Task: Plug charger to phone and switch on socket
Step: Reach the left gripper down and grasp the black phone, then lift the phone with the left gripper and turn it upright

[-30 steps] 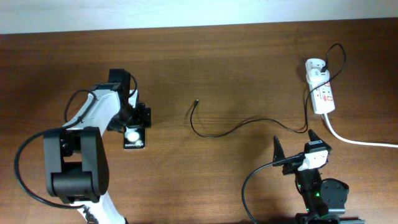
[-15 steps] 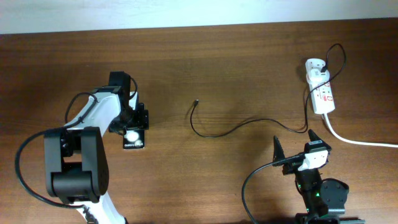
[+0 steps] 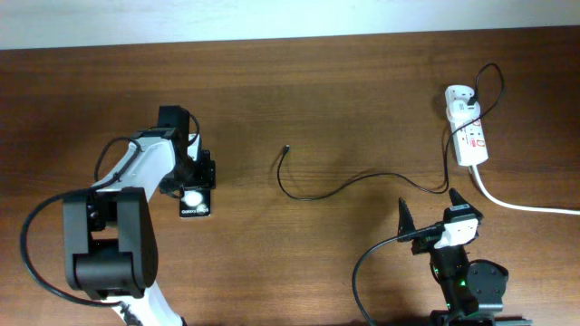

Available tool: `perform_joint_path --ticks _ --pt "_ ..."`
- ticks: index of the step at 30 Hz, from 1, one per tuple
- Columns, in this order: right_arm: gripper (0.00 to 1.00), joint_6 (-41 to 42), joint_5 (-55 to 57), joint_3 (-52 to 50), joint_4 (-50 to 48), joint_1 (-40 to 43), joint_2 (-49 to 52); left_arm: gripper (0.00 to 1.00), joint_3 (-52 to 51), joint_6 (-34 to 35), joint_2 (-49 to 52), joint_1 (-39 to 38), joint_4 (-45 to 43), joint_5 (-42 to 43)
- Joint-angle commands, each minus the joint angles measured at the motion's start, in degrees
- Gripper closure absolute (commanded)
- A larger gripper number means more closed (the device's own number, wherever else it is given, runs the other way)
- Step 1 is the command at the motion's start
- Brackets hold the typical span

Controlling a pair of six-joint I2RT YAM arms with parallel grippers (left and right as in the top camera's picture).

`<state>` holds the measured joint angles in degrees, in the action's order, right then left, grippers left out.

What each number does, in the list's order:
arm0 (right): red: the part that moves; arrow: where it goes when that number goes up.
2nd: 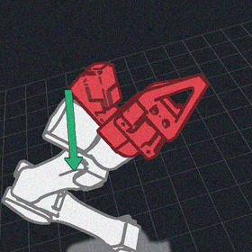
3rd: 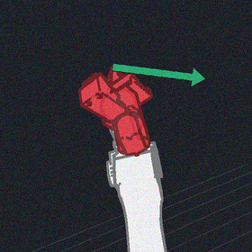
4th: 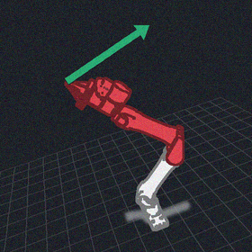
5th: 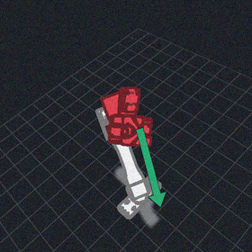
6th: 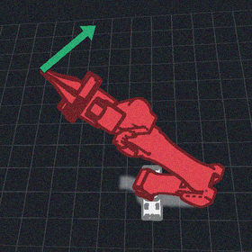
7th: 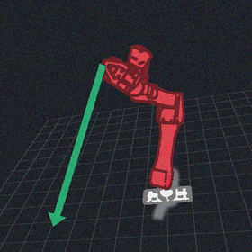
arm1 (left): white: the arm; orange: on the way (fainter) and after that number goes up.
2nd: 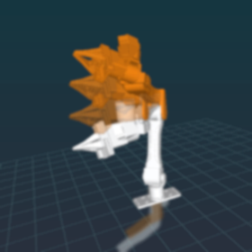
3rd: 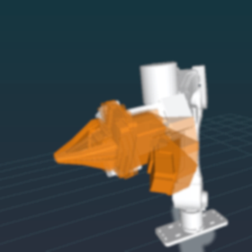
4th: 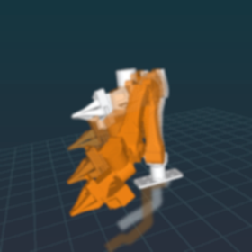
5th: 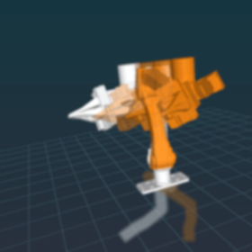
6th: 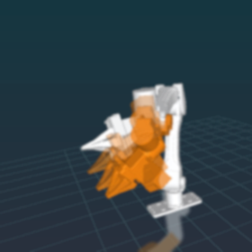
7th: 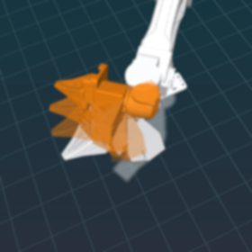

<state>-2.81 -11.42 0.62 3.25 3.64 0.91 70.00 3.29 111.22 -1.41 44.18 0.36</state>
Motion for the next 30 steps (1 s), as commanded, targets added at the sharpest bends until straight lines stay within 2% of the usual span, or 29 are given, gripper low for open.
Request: perform_joint_path --ticks 1,7,14,19,25,30 --pt "0.01 0.2 0.1 -0.2 0.4 -0.2 -0.5 0.27 1.4 1.1 1.7 0.0 3.1 4.8" --pt "0.01 0.2 0.1 -0.2 0.4 -0.2 -0.5 0.26 7.5 1.1 1.7 0.0 8.5 4.8" --pt "0.01 0.2 0.1 -0.2 0.4 -0.2 -0.5 0.26 8.9 1.0 1.7 0.0 8.4 6.6" --pt "0.01 0.2 0.1 -0.2 0.4 -0.2 -0.5 0.26 11.3 1.0 1.7 0.0 8.4 11.1" --pt "0.01 0.2 0.1 -0.2 0.4 -0.2 -0.5 0.25 12.3 1.0 1.7 0.0 7.5 22.5" --pt "0.01 0.2 0.1 -0.2 0.4 -0.2 -0.5 0.25 12.3 1.0 1.7 0.0 4.6 36.7"
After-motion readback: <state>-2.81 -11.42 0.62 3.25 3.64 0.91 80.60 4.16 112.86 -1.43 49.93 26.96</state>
